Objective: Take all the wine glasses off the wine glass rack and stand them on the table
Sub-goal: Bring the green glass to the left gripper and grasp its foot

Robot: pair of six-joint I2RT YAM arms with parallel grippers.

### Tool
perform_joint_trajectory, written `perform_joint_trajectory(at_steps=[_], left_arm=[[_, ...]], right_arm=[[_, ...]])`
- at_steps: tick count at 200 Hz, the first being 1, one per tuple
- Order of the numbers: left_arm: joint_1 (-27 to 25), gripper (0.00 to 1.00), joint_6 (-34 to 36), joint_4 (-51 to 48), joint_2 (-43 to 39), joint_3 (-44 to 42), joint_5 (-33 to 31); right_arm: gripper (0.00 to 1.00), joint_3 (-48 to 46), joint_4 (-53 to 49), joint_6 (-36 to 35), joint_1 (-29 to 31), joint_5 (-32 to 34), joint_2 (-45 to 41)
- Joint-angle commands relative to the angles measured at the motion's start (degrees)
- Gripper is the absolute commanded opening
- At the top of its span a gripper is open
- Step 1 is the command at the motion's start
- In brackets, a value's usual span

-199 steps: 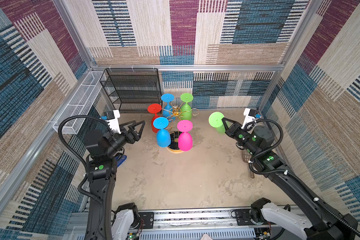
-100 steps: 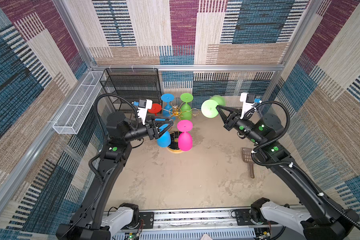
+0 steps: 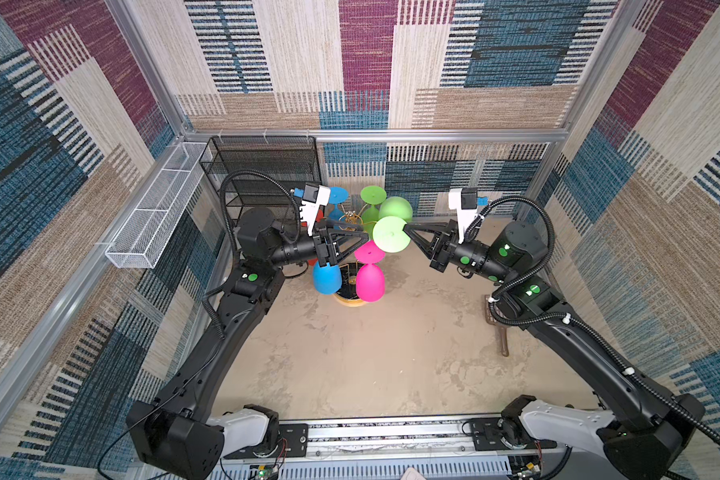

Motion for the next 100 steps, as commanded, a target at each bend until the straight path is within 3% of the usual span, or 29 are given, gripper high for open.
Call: perform_joint_trajectory(at_steps=[1,41,100], left_arm=[[-0.8,0.65,-0.5,3.1,1.0,1.2,0.0],[-2.4,0.59,-0.1,3.2,3.0,2.4,0.2],[-4.1,0.42,-0.2,3.2,3.9,2.6,1.0]], right_arm=[[0.00,0.6,3.4,0.1,0.9,-2.2,0.4],[0.00,0.6,4.5,0.7,1.9,-2.4,1.4],[0.00,0.9,6.1,0.9,2.3,-1.3,3.1]])
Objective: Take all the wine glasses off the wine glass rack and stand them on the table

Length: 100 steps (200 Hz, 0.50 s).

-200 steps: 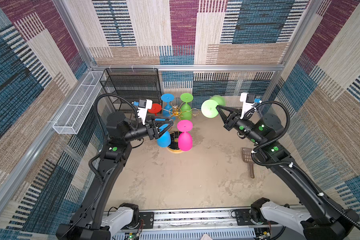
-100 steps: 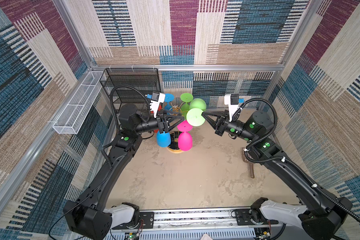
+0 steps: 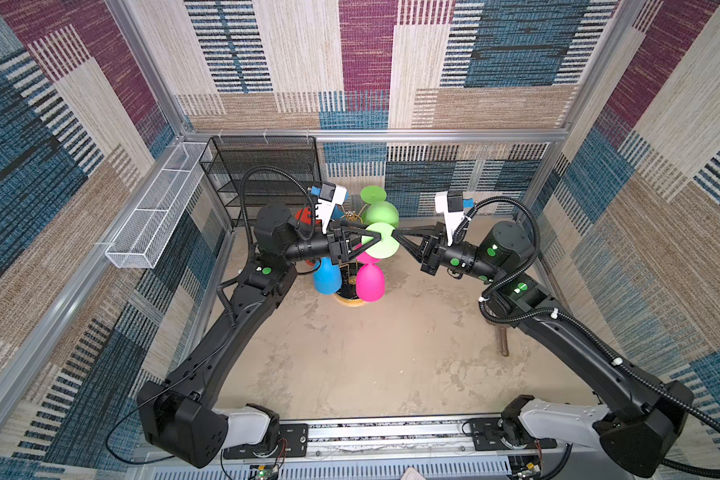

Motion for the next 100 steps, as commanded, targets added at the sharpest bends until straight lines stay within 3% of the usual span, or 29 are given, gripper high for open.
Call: perform_joint_trajectory(at_steps=[1,45,73,83,92,100], left_arm=[[-0.5,0.41,-0.2,1.9,0.2,0.6,1.0],[-1.3,0.21,-0.7,2.5,0.9,0.9,1.6],[-1.3,0.00,-3.5,6.3,1.0,0.5,1.9],[-1.4,0.00,-5.2,8.7,1.3,0.1,2.1],[-1.4,0.00,-7.4,11.4,1.4,-0.2,2.4],[-1.3,0.00,-9.7,14.1,1.6,-0.4,2.6]], right_arm=[[0.00,0.8,3.4,0.5,0.2,0.7,0.5],[0.00,1.3,3.6,0.4,0.3,0.8,1.6],[0.00,1.3,3.3,0.1,0.4,1.4,1.7],[0.00,1.4,2.8,-0.1,0.3,1.9,1.4],[0.06,1.3,2.3,-0.5,0.4,2.6,1.1],[0.18,1.0,1.8,-1.0,0.3,3.5,0.6]])
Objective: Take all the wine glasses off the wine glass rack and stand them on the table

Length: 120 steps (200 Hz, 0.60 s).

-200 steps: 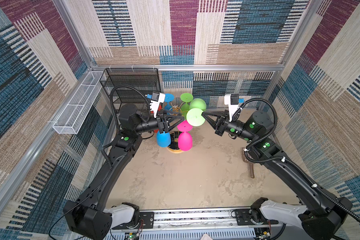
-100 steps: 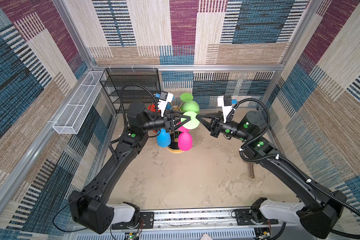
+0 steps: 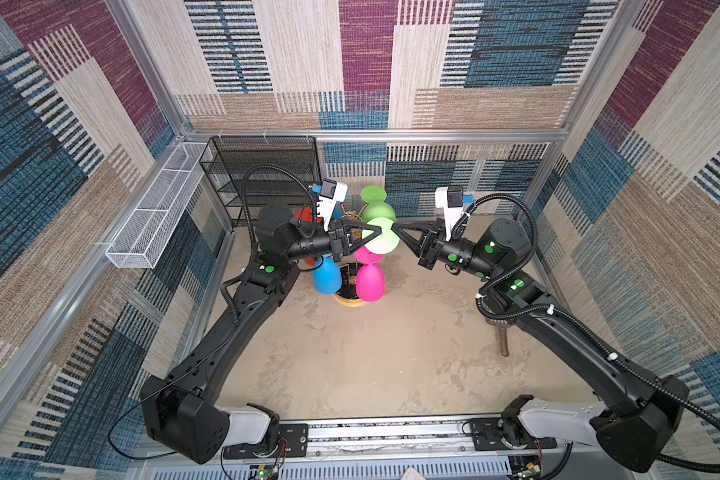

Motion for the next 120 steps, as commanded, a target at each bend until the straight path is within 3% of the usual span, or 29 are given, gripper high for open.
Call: perform_joint_trajectory(at_steps=[1,18,64,120], left_arm=[[-0.3,0.00,-6.9,9.3,0.5,-0.5,2.7],[-0.3,0.00,-11.6,12.7,1.2,-0.1,2.5],[-0.2,0.00,-13.8,7.0,1.9,2.3,-1.1],[-0.2,0.00,-14.5,4.5,1.6,2.9,-2.2]], right_arm=[[0.19,0.1,0.4,-1.5,0.4,1.6,-0.8],[0.47,-1.0,-0.8,-3.2,0.3,5.2,-2.7],[0.99,-9.6,1.7,-16.6,0.3,17.5,-12.7],[0.99,-16.4,7.8,-31.0,0.3,20.1,-11.1]])
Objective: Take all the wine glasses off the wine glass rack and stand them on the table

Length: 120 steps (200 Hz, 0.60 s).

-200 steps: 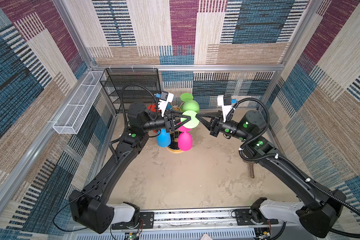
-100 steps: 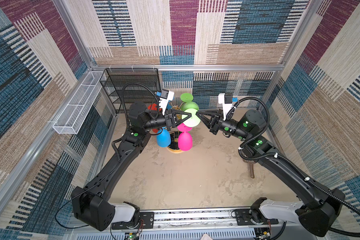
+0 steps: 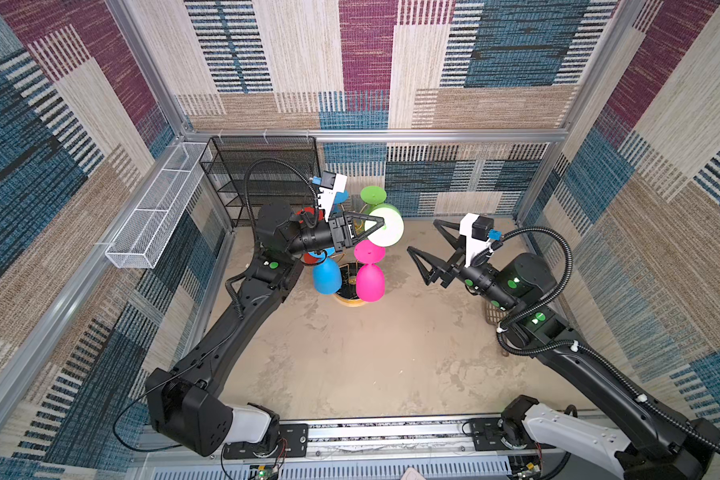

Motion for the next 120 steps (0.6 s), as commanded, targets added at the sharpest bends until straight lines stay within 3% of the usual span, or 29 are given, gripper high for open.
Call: perform_joint_trajectory(at_steps=[1,37,120], left_arm=[[0.0,0.00,-1.3,-0.7,-0.4,0.8,-0.7],[0.0,0.00,0.3,-4.6,-1.8,1.1,-1.7],[0.0,0.00,-1.9,-4.2,-3.1,0.8,-1.7]], right_arm=[[0.99,-1.3,5.3,-8.5,0.1,2.4,2.1],[0.99,-0.7,10.4,-12.4,0.0,-0.6,8.1],[0.99,5.0,17.6,-13.7,0.7,-3.9,18.0]])
